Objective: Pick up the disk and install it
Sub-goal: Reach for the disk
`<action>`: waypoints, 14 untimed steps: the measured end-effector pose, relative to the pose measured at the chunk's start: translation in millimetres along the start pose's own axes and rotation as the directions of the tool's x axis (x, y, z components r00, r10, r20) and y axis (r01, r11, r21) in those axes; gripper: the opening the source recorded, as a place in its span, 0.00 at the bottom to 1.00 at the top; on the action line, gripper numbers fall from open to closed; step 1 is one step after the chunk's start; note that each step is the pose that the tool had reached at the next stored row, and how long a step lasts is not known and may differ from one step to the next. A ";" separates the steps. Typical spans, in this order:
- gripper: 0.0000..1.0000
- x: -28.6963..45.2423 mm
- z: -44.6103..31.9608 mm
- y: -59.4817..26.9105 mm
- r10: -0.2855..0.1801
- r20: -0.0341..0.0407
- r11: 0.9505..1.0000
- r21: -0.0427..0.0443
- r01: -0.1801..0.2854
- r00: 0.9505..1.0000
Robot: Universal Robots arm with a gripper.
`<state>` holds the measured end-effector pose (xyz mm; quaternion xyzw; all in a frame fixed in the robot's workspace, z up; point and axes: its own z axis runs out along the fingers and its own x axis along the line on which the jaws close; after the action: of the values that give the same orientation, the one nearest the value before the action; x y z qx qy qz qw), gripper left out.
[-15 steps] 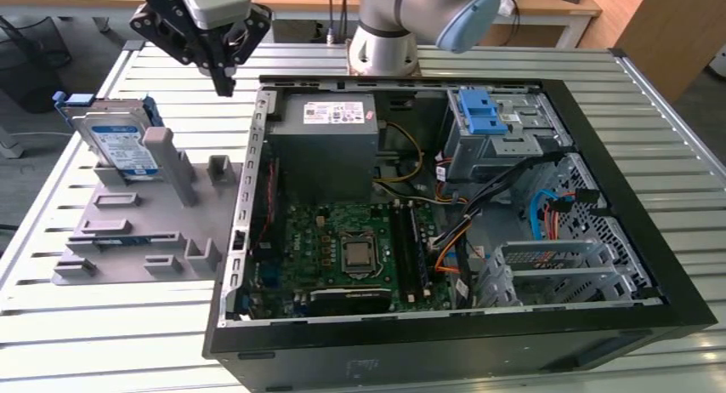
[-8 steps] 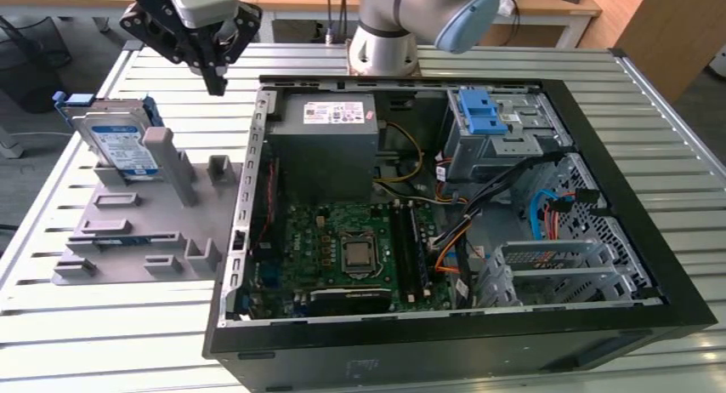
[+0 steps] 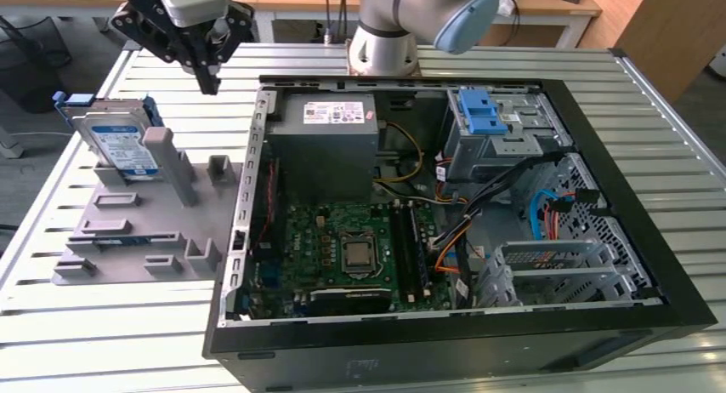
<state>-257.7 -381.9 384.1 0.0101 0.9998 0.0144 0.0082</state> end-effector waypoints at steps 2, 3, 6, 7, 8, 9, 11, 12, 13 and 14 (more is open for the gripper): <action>0.11 2.2 0.2 0.7 0.000 0.000 1.000 0.000 0.000 1.000; 0.11 3.3 0.2 1.1 0.000 0.000 1.000 0.000 0.000 1.000; 0.11 7.4 0.6 3.0 0.000 0.000 1.000 0.000 0.000 1.000; 0.11 9.1 0.8 4.0 0.000 0.000 1.000 0.000 0.000 1.000; 0.11 10.9 1.0 5.1 0.000 0.000 1.000 0.000 0.000 1.000; 0.11 12.7 1.2 6.3 0.000 0.000 1.000 0.000 0.000 1.000; 0.11 15.9 1.7 8.5 0.000 0.000 1.000 0.000 0.000 1.000; 0.11 17.1 2.1 10.0 0.000 0.000 1.000 0.000 0.000 1.000; 0.11 18.5 2.5 11.4 0.000 0.000 1.000 0.000 0.000 1.000; 0.11 20.0 2.9 12.7 0.000 0.000 1.000 0.000 0.000 1.000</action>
<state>-277.3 -368.8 381.3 0.0101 0.9998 0.0145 0.0083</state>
